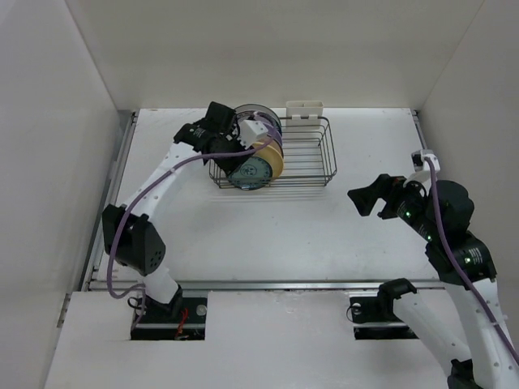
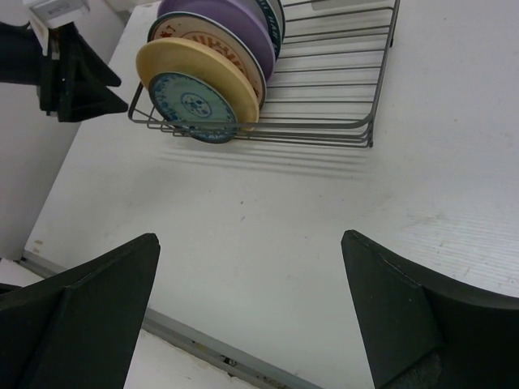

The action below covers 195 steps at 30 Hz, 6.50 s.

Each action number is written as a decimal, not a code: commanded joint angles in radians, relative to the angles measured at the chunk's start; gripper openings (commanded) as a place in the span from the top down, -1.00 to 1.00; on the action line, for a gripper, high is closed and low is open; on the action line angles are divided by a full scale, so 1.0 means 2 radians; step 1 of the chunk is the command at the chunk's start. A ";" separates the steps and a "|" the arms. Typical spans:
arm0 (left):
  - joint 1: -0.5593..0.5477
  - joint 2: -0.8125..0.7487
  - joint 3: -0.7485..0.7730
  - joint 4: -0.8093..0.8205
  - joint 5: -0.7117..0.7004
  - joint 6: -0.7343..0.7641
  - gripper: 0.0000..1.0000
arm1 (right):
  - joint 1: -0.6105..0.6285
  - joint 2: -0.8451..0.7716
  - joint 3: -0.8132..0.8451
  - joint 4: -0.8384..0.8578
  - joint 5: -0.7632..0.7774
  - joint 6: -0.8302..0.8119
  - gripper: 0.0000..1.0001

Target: Unload the plates from the dish rack

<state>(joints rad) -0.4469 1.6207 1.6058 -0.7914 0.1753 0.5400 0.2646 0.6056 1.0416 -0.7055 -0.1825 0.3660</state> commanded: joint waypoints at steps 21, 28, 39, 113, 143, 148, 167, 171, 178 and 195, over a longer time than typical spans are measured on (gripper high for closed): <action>-0.001 0.129 0.093 0.051 -0.010 -0.004 0.97 | 0.003 0.017 -0.008 0.061 0.002 0.005 -1.00; -0.001 0.079 0.088 0.056 -0.029 -0.032 1.00 | 0.003 0.002 -0.008 0.056 0.002 0.010 -1.00; -0.001 -0.023 0.098 0.042 -0.014 -0.060 1.00 | 0.003 -0.008 -0.004 0.051 -0.008 0.010 -1.00; 0.029 -0.039 -0.108 -0.168 0.036 -0.077 -0.15 | 0.144 0.531 0.271 0.263 0.134 -0.221 1.00; 0.127 0.191 0.148 -0.071 0.034 -0.186 -0.15 | 0.089 0.153 -0.146 0.074 0.071 0.266 1.00; 0.127 0.237 0.180 -0.077 0.024 -0.186 0.41 | 0.084 0.123 -0.242 0.120 0.070 0.351 1.00; 0.111 0.273 0.239 -0.053 -0.056 -0.169 0.90 | 0.084 0.120 -0.366 0.179 0.044 0.540 0.65; 0.111 0.273 0.255 -0.053 -0.064 -0.164 0.77 | 0.084 0.071 -0.366 0.155 0.044 0.553 0.40; 0.111 0.212 0.233 -0.028 -0.064 -0.164 0.39 | 0.084 -0.004 -0.366 0.100 0.055 0.557 -0.19; 0.037 0.220 0.256 -0.029 -0.034 -0.058 0.10 | 0.084 0.028 -0.292 0.090 0.089 0.452 -0.22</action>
<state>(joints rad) -0.3698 2.0022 2.0892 -0.8112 0.0887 0.3748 0.4332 0.6418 0.3882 -0.5468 -0.0223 1.3342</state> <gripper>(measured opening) 0.455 0.607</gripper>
